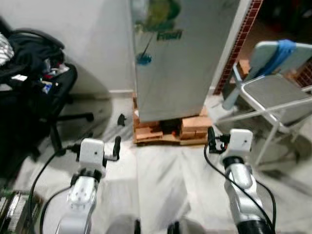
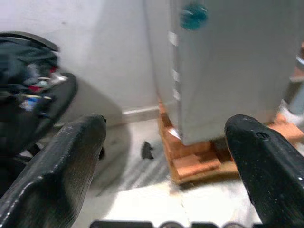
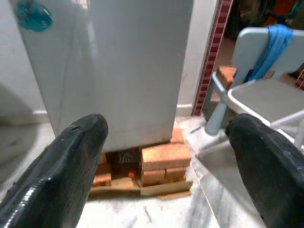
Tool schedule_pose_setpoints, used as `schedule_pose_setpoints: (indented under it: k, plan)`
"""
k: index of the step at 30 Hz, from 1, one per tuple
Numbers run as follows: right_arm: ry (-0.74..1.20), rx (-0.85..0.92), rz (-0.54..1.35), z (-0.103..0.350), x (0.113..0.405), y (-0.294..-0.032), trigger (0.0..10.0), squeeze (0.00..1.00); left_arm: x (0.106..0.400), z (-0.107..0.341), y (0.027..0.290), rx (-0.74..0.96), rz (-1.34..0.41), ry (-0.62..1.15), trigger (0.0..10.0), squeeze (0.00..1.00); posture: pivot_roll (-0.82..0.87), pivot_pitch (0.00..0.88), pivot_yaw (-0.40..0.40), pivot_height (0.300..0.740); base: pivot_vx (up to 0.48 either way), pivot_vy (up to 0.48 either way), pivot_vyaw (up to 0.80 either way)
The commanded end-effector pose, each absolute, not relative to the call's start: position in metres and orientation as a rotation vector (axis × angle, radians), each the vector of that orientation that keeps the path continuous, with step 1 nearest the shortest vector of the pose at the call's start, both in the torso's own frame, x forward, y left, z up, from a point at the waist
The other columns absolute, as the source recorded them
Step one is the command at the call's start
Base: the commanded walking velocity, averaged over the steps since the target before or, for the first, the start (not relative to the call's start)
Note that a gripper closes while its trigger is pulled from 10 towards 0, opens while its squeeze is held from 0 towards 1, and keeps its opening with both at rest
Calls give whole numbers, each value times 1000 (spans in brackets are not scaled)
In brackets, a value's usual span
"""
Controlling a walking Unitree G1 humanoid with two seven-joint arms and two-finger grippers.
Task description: Restocking fridge
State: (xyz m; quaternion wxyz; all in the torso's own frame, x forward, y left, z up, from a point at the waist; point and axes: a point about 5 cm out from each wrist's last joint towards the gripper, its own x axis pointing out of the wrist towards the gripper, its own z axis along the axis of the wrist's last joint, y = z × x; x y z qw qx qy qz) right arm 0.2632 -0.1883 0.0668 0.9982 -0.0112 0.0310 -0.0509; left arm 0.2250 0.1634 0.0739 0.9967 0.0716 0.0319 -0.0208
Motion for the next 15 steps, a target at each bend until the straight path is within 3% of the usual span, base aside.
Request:
schedule_pose_setpoints:
  k: [1,3,6,15]
  plan:
    - [62,-5,-108,68,261,-187,10000,0,223,79,179,164,36,40,10000,0,86,75,-18,740,0,0,0]
    - [76,2,-112,65,258,-187,10000,0,220,74,185,124,77,76,10000,0,85,56,-21,740,0,0,0]
    - [74,7,-95,65,260,-185,10000,0,219,72,179,121,29,78,10000,0,80,50,-25,740,0,0,-773]
    - [27,-26,-52,77,276,-179,10000,0,230,75,165,141,12,71,10000,0,79,47,-32,740,242,416,-800]
